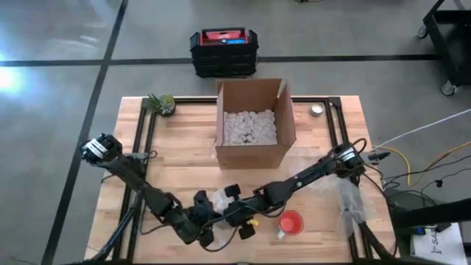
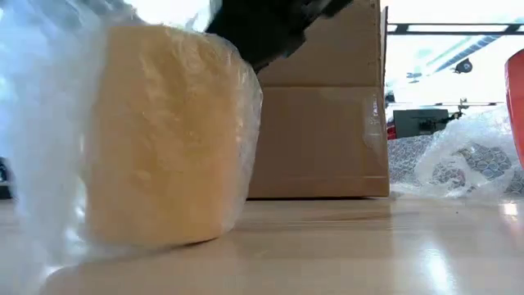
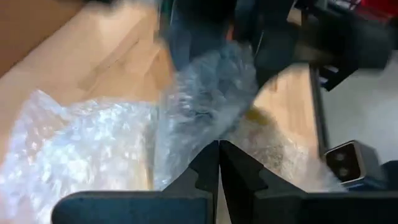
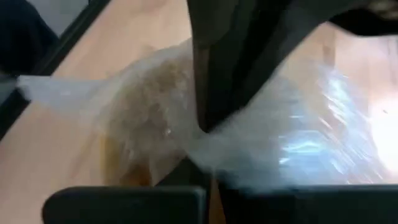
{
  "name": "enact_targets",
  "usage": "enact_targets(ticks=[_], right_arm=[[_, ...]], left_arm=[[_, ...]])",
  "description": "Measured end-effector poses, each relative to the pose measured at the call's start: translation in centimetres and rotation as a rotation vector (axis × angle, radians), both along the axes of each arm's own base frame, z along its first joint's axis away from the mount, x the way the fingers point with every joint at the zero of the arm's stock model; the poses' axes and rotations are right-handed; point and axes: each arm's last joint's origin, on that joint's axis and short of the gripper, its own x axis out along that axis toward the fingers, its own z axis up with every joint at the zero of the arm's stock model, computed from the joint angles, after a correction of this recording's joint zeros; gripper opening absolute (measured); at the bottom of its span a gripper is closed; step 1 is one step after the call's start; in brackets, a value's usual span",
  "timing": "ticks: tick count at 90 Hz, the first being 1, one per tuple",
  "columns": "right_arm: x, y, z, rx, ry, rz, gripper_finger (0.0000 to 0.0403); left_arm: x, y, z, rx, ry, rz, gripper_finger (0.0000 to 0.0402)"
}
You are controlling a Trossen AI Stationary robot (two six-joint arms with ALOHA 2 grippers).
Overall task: Wrap mug
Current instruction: Wrap the yellow mug with bubble wrap
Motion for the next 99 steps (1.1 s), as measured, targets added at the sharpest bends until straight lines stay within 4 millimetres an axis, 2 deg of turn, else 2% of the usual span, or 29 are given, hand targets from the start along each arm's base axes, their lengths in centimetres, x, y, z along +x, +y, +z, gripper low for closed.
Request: enact_targets(ticks=[11, 25, 33, 43, 49, 67, 74, 92, 99], right_arm=[[-0.9, -0.6, 2.5, -0.019, -0.011, -0.026, 0.0002], [-0.3, -0.7, 3.5, 0.016, -0.112, -0.044, 0.0002], [0.2, -0.8, 3.0, 0.058, -0.107, -0.049, 0.0002], [0.4, -0.7, 1.0, 0.088, -0.023, -0.039, 0.0002], [0.3, -0.7, 0.8, 0.087, -0.008, -0.042, 0.0002], [1.3, -0.4, 4.9, 0.104, 0.035, -0.085, 0.0002], [1.9, -0.4, 5.6, 0.099, 0.072, -0.104, 0.0002], [3.3, 0.0, 4.1, 0.055, 0.209, -0.135, 0.0002], [3.7, 0.2, 2.6, 0.035, 0.271, -0.133, 0.0002]], left_arm=[[0.2, -0.1, -0.4, -0.003, 0.001, 0.005, 0.0], [0.3, 0.0, -0.4, -0.006, 0.003, 0.004, 0.0], [0.3, 0.0, -0.4, -0.008, 0.004, 0.002, 0.0], [0.3, 0.0, -0.4, -0.009, 0.005, 0.001, 0.0], [0.3, 0.0, -0.4, -0.009, 0.005, 0.001, 0.0], [0.3, 0.0, -0.4, -0.01, 0.004, -0.002, 0.0], [0.3, 0.0, -0.4, -0.01, 0.005, -0.004, 0.0], [0.3, 0.0, -0.4, -0.009, 0.002, -0.005, 0.0], [0.3, 0.0, -0.4, -0.008, 0.003, -0.006, 0.0]])
